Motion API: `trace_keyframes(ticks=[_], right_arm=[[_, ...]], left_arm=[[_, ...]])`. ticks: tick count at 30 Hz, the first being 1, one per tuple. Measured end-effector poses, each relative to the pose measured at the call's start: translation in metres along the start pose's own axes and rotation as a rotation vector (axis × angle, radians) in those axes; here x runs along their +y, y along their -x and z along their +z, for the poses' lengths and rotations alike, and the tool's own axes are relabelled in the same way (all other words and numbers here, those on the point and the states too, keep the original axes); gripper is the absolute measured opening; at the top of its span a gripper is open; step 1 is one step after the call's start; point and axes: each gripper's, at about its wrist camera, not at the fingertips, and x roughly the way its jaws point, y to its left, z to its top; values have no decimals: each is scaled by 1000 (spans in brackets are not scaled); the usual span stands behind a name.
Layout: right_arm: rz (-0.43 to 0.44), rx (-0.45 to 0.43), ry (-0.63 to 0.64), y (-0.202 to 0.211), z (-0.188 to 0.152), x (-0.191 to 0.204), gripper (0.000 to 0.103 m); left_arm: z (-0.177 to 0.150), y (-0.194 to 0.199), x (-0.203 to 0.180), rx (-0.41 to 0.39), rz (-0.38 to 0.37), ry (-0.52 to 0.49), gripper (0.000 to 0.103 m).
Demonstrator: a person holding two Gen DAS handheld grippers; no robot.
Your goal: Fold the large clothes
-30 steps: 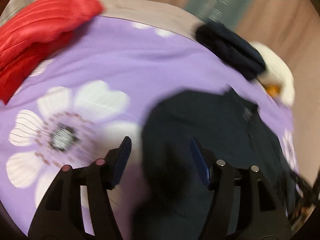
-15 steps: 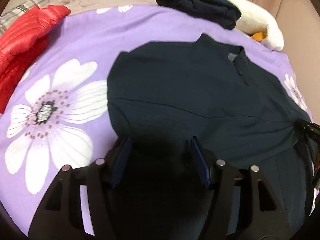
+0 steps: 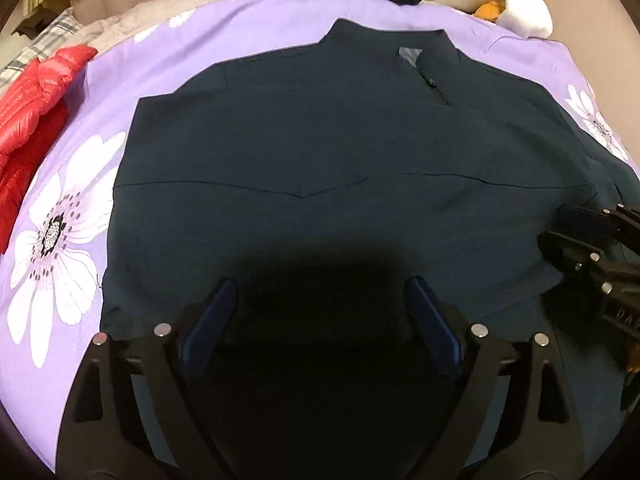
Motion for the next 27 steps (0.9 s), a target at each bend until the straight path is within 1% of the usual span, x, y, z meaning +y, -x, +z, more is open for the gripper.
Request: trace_keyframes(ticks=[3, 6, 7, 9, 13, 14, 16, 18, 23, 27], right_arm=[[-39, 2, -55, 7, -6, -27, 48], [-17, -13, -109, 24, -14, -46, 47], [-24, -26, -118, 31, -16, -48, 47], [-64, -60, -122, 49, -21, -48, 49], [-25, -97, -133, 81, -37, -40, 51], [-19, -105, -138, 89, -42, -37, 52], [16, -119, -159, 103, -54, -33, 58], [45, -129, -184, 116, -65, -32, 64], [107, -115, -240, 140, -97, -30, 75], [125, -116, -249, 157, -121, -25, 80]], left_arm=[[-2, 3, 3, 12, -1, 4, 90], [-6, 10, 6, 26, 20, 13, 89], [-7, 14, 7, 26, 19, 20, 89], [-13, 29, 8, 18, 6, 32, 89], [-27, 58, 3, -12, -7, 38, 90], [-31, 64, 1, -17, -8, 40, 91], [-41, 81, -6, -35, -10, 43, 97], [-51, 99, -14, -57, -10, 46, 101], [-72, 126, -32, -63, -30, 51, 101], [-91, 147, -51, -52, -51, 53, 101]])
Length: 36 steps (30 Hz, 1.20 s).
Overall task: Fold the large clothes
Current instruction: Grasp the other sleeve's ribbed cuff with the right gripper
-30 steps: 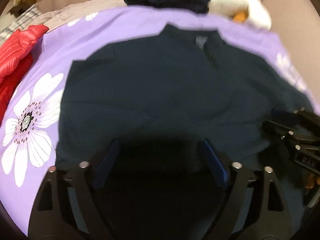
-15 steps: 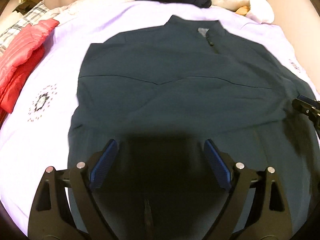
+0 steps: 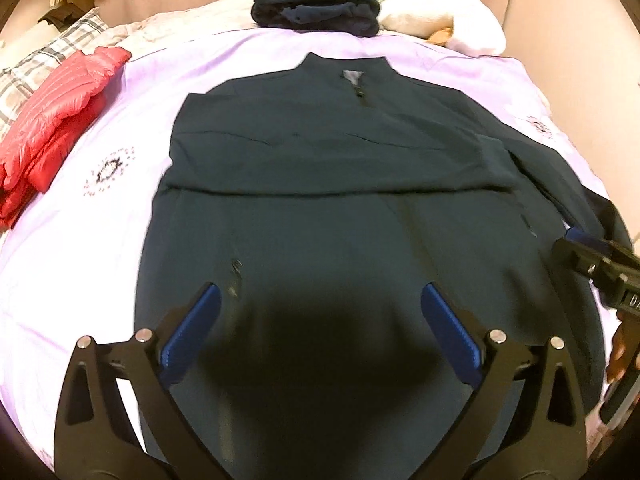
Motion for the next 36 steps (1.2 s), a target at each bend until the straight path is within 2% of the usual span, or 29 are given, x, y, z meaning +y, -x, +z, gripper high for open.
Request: trace_keyframes(ticks=[6, 14, 17, 19, 23, 31, 32, 35, 36], right_arm=[[-29, -64, -28, 47, -34, -11, 83], [-264, -200, -48, 124, -87, -61, 83], [-360, -220, -87, 140, -106, -86, 85], [-415, -212, -113, 143, -116, -100, 85], [-464, -210, -159, 138, -130, -122, 85], [-549, -211, -155, 112, -113, -155, 85], [-550, -208, -164, 110, -110, -161, 81], [-534, -191, -208, 106, -103, -175, 55], [-525, -192, -220, 106, -102, -178, 51]], left_arm=[[-24, 27, -18, 3, -22, 23, 101], [-59, 51, -20, 48, -142, 97, 101], [-67, 54, -19, 60, -150, 118, 101], [-72, 54, -16, 76, -142, 136, 101], [-76, 55, -12, 96, -143, 160, 101], [-76, 63, -17, 86, -75, 116, 101], [-76, 64, -17, 87, -74, 115, 101], [-75, 64, -18, 92, -69, 113, 101], [-75, 63, -19, 93, -66, 111, 101]])
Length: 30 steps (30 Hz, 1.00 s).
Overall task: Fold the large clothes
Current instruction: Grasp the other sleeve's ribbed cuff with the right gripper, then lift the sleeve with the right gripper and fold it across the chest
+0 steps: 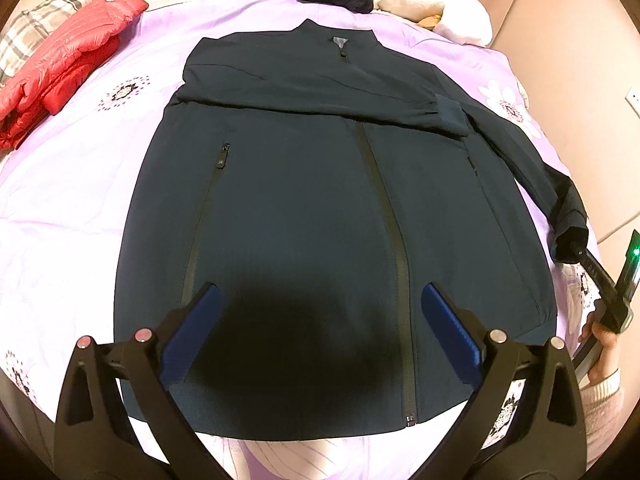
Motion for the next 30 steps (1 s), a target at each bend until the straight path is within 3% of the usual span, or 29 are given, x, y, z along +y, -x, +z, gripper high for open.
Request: trace_keyframes(ticks=[2, 4, 5, 6, 10, 13, 15, 18, 20, 22, 24, 27, 30], right_arm=[[2, -3, 5, -1, 2, -1, 43], [-12, -13, 35, 0, 3, 2, 26], [-21, -16, 43, 0, 4, 2, 10], [-18, -16, 35, 1, 4, 1, 4], [121, -37, -72, 19, 26, -7, 3], [288, -63, -110, 43, 57, 9, 3], [368, -70, -69, 56, 75, 34, 3], [467, -40, 72, 66, 95, 102, 3], [474, -7, 162, 62, 96, 147, 3], [442, 33, 277, 48, 90, 187, 9], [427, 123, 354, 23, 77, 219, 50], [448, 170, 369, 10, 65, 227, 55], [482, 138, 327, 20, 60, 205, 60]], left_arm=[[1, 0, -2, 1, -4, -2, 101], [2, -2, -4, 3, -10, -7, 101], [3, -3, -5, 4, -13, -11, 101], [3, -4, -8, 8, -15, -17, 101], [5, -10, -18, 29, -66, -35, 101], [19, -11, -29, 31, -222, -16, 101], [40, -11, -43, 12, -427, 13, 101], [68, -22, -59, -8, -672, 89, 101], [81, -40, -62, -4, -754, 174, 101], [88, -60, -60, 29, -804, 249, 101], [91, -86, -53, 54, -820, 325, 101], [88, -115, -42, 102, -820, 412, 101], [84, -137, -33, 135, -782, 451, 101]])
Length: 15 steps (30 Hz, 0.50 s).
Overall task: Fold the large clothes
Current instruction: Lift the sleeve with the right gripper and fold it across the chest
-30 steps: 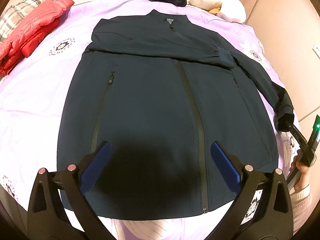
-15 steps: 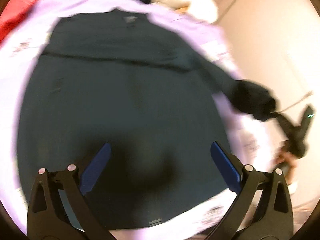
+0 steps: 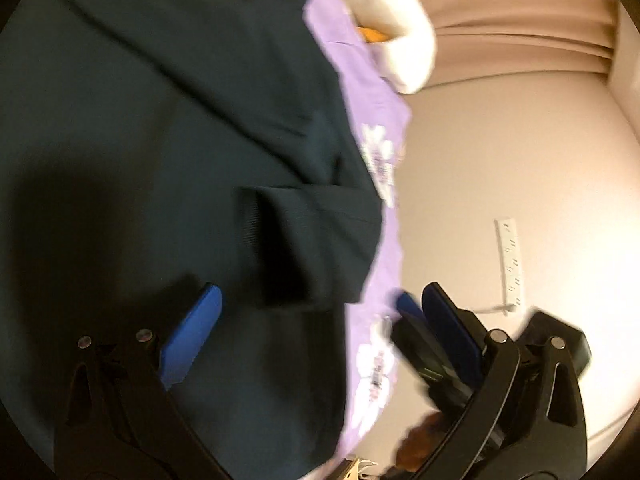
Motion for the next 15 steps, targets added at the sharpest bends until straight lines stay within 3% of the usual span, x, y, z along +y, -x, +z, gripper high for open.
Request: trace_keyframes(ticks=[3, 7, 12, 15], right_arm=[[-14, -28, -34, 17, -11, -18, 63], [-6, -41, -122, 31, -31, -47, 63], [18, -57, -216, 34, -49, -68, 63], [23, -56, -238, 33, -54, -74, 63]], left_arm=[[1, -10, 6, 21, 17, 14, 101], [4, -25, -1, 53, -15, 10, 101], [5, -56, -6, 117, 32, 2, 101], [10, -69, -3, 115, 40, 19, 101]])
